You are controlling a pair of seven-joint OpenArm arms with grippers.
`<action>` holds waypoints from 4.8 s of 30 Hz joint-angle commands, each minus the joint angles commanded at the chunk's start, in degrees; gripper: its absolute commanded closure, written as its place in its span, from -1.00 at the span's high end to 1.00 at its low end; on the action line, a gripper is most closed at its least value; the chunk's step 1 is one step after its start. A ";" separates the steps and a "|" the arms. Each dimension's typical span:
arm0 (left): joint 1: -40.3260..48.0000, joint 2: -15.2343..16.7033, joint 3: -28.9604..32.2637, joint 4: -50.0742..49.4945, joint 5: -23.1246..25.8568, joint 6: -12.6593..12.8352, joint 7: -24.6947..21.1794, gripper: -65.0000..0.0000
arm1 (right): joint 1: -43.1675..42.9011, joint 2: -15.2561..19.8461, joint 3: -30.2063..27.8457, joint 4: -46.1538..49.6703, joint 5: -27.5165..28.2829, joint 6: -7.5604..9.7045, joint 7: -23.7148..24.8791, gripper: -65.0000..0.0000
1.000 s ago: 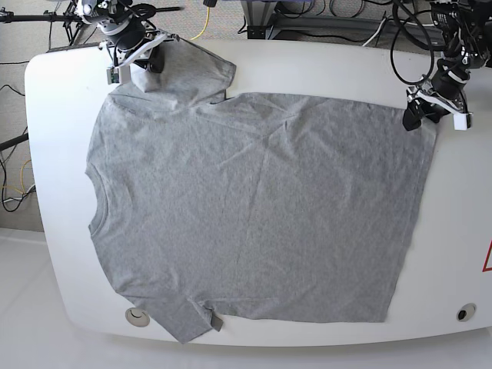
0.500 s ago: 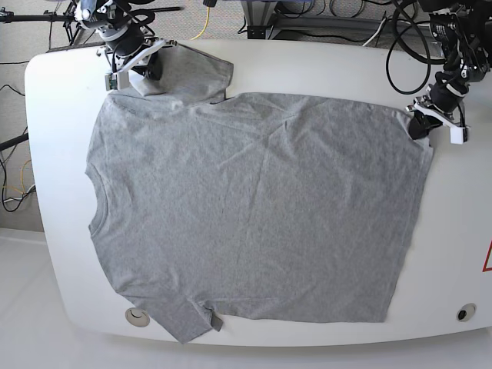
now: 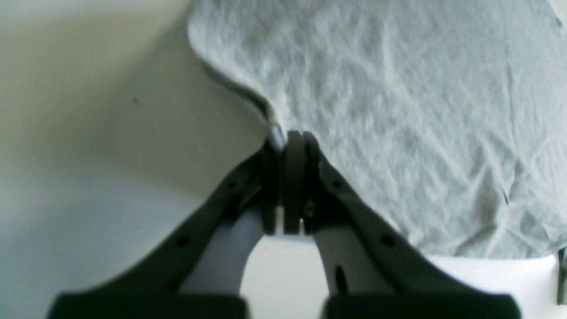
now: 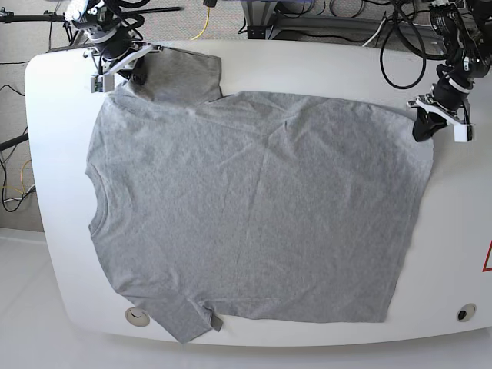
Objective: Fold the T-shirt properly
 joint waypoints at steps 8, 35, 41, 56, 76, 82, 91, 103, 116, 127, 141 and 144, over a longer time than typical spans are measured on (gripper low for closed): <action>-1.64 -0.72 0.30 -5.82 -0.27 -0.25 0.32 -0.84 | 0.18 0.03 -1.43 -0.19 -0.08 -0.02 0.04 -1.00; -3.16 -0.96 1.41 0.29 -0.01 1.17 0.63 -1.00 | 5.51 0.37 0.43 0.58 3.22 1.44 -0.71 -0.99; -3.00 -0.85 1.38 -0.22 0.12 1.30 0.78 -1.00 | 6.12 0.79 0.32 0.90 5.52 1.78 -1.16 -1.00; -2.51 -0.99 1.46 -2.62 -0.57 0.96 2.51 -0.72 | 3.96 1.34 -0.42 0.78 4.51 1.44 -0.59 -0.98; -6.22 -0.75 1.51 -1.68 -0.76 1.13 2.65 -0.94 | 7.19 2.12 1.17 1.24 5.63 1.68 -1.20 -1.00; -6.58 -0.76 0.66 -0.14 -0.10 1.64 3.13 -1.00 | 7.80 1.70 2.91 0.95 7.34 1.74 -1.43 -1.00; -2.46 -0.49 -2.68 4.54 0.03 1.67 4.19 -1.00 | 5.74 1.63 3.00 0.93 8.15 1.86 -1.78 -1.00; 2.46 -0.37 -1.91 4.96 0.37 1.67 4.28 -1.00 | 4.95 1.66 2.86 1.18 7.59 1.77 -1.63 -1.00; 7.01 0.37 -2.15 9.58 -0.76 1.16 4.80 -0.81 | 4.96 1.74 2.96 1.40 7.10 1.55 -1.80 -1.00; 5.71 0.71 -6.68 9.57 -1.32 0.10 8.79 -0.10 | 5.19 1.66 2.94 1.14 7.23 1.66 -1.61 -1.00; 2.01 0.56 -12.56 1.40 -0.28 -2.29 8.61 -0.11 | 5.02 1.70 3.12 1.06 7.07 1.52 -1.70 -1.00; 2.51 -0.18 -11.95 0.59 -0.24 -2.03 7.57 -0.07 | 5.08 1.68 3.12 1.11 7.08 1.52 -1.69 -1.00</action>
